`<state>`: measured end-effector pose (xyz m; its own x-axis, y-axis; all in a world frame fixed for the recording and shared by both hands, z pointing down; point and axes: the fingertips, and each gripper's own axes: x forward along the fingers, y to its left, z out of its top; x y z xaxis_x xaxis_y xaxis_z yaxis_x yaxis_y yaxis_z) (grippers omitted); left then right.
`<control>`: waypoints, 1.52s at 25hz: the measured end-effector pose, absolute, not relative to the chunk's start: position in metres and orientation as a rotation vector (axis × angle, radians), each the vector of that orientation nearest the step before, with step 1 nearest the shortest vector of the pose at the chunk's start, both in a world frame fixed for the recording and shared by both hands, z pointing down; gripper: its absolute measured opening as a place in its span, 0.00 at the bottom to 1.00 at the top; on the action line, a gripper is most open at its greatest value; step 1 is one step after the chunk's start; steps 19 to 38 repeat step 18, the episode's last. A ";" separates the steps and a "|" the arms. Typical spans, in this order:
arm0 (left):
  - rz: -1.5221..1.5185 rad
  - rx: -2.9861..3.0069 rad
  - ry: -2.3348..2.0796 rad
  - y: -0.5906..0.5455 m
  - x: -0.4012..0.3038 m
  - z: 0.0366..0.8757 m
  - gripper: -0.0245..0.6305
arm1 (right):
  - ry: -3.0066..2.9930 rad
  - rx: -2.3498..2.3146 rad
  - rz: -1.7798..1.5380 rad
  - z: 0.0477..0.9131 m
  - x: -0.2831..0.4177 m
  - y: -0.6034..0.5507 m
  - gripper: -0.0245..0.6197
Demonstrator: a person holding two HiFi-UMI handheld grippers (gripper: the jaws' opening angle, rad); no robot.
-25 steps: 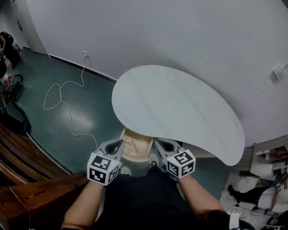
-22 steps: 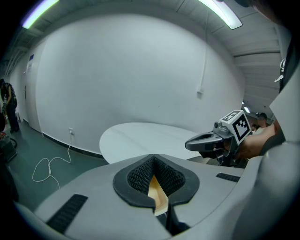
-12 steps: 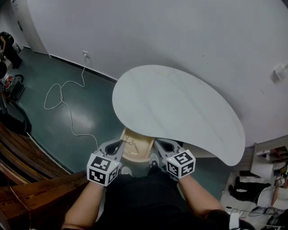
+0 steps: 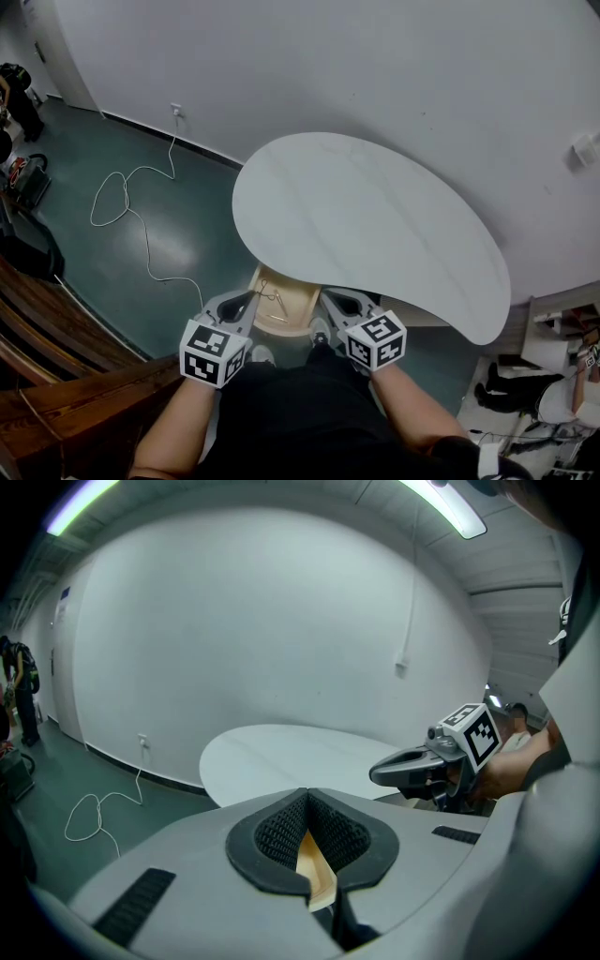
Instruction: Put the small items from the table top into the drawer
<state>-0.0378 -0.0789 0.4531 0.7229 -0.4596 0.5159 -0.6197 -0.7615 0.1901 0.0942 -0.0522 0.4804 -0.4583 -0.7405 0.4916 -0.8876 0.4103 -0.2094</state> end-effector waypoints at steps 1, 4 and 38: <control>0.639 2.577 -0.841 -0.079 -0.038 0.453 0.06 | -2.349 1.407 0.642 0.481 0.094 -0.052 0.05; 0.639 2.571 -0.847 -0.080 -0.040 0.454 0.06 | -2.348 1.402 0.644 0.481 0.094 -0.052 0.05; 0.649 2.569 -0.841 -0.081 -0.031 0.455 0.06 | -2.350 1.372 0.644 0.482 0.098 -0.057 0.05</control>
